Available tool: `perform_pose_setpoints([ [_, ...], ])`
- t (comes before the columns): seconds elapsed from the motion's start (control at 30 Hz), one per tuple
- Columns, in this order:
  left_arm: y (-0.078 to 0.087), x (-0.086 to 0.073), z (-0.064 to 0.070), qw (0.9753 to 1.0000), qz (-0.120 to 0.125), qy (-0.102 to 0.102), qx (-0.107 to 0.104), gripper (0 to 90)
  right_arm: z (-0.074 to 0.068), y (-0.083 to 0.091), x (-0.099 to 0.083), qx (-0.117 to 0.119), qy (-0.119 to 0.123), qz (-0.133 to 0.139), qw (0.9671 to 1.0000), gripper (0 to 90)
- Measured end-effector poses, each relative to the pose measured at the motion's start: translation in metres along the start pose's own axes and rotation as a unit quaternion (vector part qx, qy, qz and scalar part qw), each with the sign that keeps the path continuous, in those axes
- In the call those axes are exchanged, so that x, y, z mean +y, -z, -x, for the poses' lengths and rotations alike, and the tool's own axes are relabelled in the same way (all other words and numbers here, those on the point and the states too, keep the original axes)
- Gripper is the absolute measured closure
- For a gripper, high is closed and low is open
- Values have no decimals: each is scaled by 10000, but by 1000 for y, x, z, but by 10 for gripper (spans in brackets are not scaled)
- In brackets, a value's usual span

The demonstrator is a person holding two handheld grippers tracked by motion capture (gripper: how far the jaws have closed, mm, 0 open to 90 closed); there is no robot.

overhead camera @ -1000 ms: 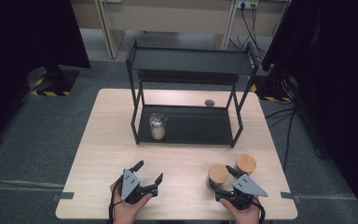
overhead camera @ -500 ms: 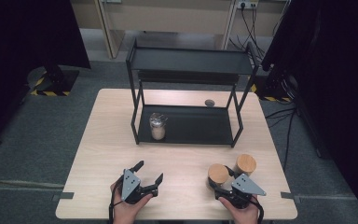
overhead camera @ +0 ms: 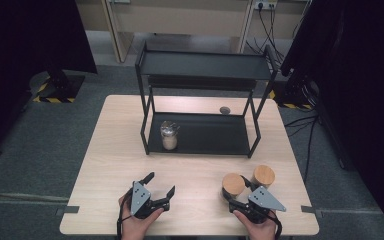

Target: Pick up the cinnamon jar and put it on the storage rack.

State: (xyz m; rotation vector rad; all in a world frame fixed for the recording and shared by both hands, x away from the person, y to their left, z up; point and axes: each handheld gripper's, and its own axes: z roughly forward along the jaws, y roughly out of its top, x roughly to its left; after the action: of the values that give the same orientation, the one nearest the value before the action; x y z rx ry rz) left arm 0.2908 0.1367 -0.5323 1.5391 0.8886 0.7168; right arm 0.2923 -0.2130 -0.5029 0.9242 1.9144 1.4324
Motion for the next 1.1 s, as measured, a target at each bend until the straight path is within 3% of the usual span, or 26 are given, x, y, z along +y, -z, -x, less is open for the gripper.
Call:
perform_pose_setpoints([
  [1.1, 0, 0, 0, 10000, 9, -10, -17, 125, -3, -26, 37, -212, -4, 306, 9993, 256],
])
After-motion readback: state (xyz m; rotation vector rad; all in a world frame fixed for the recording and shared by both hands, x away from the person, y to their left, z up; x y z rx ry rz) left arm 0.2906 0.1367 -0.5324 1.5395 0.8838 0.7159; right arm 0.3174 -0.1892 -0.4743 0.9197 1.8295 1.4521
